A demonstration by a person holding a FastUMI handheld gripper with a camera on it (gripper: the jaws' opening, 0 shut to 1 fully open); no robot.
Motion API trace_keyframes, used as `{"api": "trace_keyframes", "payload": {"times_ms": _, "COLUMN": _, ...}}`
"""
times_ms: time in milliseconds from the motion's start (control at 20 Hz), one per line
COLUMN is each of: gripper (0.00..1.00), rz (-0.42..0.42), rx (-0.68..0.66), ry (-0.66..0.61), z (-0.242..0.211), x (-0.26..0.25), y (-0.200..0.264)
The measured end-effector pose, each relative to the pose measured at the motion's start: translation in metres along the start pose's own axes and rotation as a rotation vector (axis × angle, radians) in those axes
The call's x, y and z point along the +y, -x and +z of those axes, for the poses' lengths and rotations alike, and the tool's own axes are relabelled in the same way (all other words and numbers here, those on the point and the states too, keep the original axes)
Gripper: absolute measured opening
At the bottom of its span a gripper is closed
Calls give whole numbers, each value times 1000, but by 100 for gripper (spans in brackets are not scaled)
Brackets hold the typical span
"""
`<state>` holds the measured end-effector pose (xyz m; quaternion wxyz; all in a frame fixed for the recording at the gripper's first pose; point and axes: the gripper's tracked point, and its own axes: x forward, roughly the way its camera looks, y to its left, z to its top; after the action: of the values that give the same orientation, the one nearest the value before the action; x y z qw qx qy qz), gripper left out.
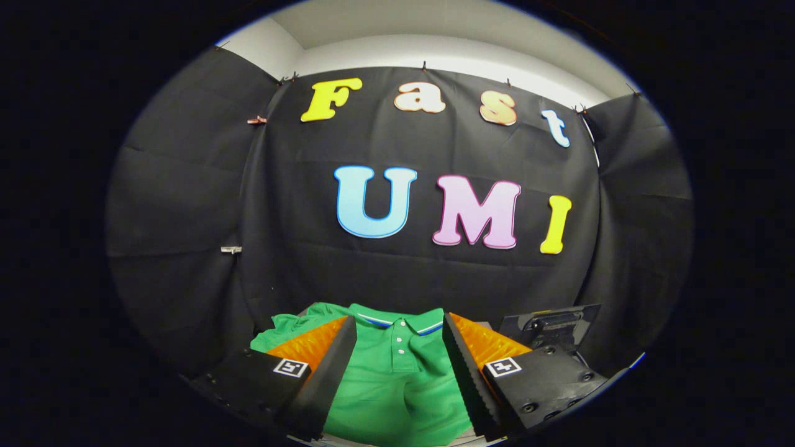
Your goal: Put the clothes into the washing machine and then close the washing machine lid.
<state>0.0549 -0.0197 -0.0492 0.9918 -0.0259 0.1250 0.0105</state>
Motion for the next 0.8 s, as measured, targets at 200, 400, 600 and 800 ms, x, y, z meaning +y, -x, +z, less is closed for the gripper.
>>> {"api": "trace_keyframes", "payload": {"times_ms": 200, "gripper": 88, "rz": 0, "rx": 149, "ry": -34, "z": -23, "x": -2, "y": -35}}
{"api": "trace_keyframes", "payload": {"times_ms": 400, "gripper": 88, "rz": -51, "rx": 332, "ry": -14, "z": -69, "x": -20, "y": -73}}
{"api": "trace_keyframes", "payload": {"times_ms": 600, "gripper": 86, "rz": -22, "rx": 537, "ry": -72, "z": -118, "x": -19, "y": -84}}
{"api": "trace_keyframes", "payload": {"times_ms": 800, "gripper": 86, "rz": 3, "rx": 596, "ry": -49, "z": -126, "x": -12, "y": -83}}
